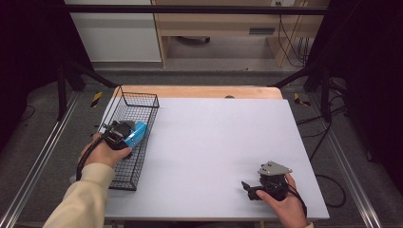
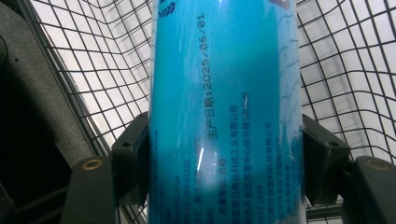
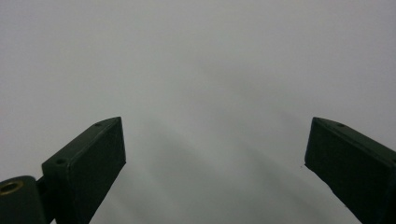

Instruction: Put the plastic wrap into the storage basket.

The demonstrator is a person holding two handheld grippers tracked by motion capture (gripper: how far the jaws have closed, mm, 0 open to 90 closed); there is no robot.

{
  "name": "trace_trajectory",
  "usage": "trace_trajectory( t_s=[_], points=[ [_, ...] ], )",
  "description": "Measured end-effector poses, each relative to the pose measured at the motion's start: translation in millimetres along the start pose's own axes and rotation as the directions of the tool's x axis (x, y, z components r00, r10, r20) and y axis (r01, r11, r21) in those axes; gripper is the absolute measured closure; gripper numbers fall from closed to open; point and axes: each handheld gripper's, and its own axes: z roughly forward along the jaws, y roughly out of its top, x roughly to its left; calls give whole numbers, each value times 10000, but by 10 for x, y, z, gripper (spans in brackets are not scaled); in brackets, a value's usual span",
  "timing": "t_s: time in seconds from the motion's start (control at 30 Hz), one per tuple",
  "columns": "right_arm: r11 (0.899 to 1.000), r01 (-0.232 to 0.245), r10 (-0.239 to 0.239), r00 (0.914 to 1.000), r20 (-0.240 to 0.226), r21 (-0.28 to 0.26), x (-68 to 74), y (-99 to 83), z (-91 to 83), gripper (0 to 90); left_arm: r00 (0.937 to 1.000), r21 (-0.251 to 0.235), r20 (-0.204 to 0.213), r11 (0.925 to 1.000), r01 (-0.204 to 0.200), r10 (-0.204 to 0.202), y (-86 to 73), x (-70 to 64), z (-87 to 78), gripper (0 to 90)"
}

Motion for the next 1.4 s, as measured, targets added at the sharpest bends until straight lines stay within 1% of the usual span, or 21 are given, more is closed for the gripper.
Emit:
trace_trajectory(
  t_s=[0.13,0.27,0.4,0.43,0.47,0.53,0.6,0.63,0.73,0.83,0.97,1.03,1.07,1.1,1.17,1.23,1.33,1.37,1.4],
  points=[
    [10000,-7,7,10000,2,10,0,-1,1,57,10000,-55,-11,10000,42,-42,-3,-9,5,314],
    [10000,3,-3,10000,-17,9,0,-1,1,57,10000,-104,-63,9999,-4,4,-9,-12,5,313],
    [9999,-163,163,9999,-12,-3,-8,-2,-9,57,9995,-264,-252,9994,-202,195,-13,-26,-12,298],
    [9999,-157,157,9999,-15,3,-9,-4,-8,57,9991,-439,-389,9988,-200,183,-19,-30,-27,282],
    [9999,-101,101,9999,9,14,-9,-4,-5,57,9990,-467,-392,9987,-212,194,-19,-25,-43,260],
    [10000,-70,70,10000,3,39,-3,-2,-3,57,9987,-726,-487,9972,-152,117,-28,-21,-72,232],
    [10000,4,-4,10000,-20,15,1,0,2,57,9988,-874,-489,9961,-140,98,-38,-11,-111,205],
    [10000,-30,30,10000,-25,48,4,1,1,57,9986,-873,-508,9960,-211,167,-46,-5,-130,200],
    [10000,-62,62,10000,-41,62,5,-1,2,57,9984,-1090,-554,9940,-126,66,-63,2,-155,161],
    [10000,-37,37,10000,-27,71,5,0,3,56,9981,-1405,-619,9901,-69,-18,-83,4,-190,135],
    [10000,-31,31,10000,-38,76,5,-1,6,56,9970,-1786,-771,9838,-151,13,-116,-22,-241,100],
    [10000,-44,44,10000,-43,78,6,0,6,56,9969,-1875,-783,9821,-192,46,-134,-33,-259,97],
    [10000,-38,39,10000,-42,83,7,-1,6,56,9969,-2054,-790,9786,-138,-25,-146,-47,-269,93],
    [10000,-30,30,10000,-49,74,7,0,5,56,9968,-2084,-798,9779,-180,14,-154,-49,-281,75],
    [10000,-41,42,10000,-33,69,7,0,4,56,9964,-2418,-847,9702,-159,-48,-178,-68,-313,60],
    [10000,-74,75,10000,-32,60,7,1,4,56,9957,-2676,-926,9632,-256,8,-202,-80,-355,59],
    [10000,-64,64,10000,-13,63,7,1,3,56,9951,-3102,-990,9502,-286,-24,-238,-102,-419,59],
    [10000,-58,58,10000,-7,61,7,2,3,56,9951,-3350,-985,9419,-261,-75,-255,-118,-448,58],
    [10000,-42,42,10000,7,57,7,2,2,56,9951,-3443,-982,9385,-269,-75,-263,-127,-469,58]
  ],
)
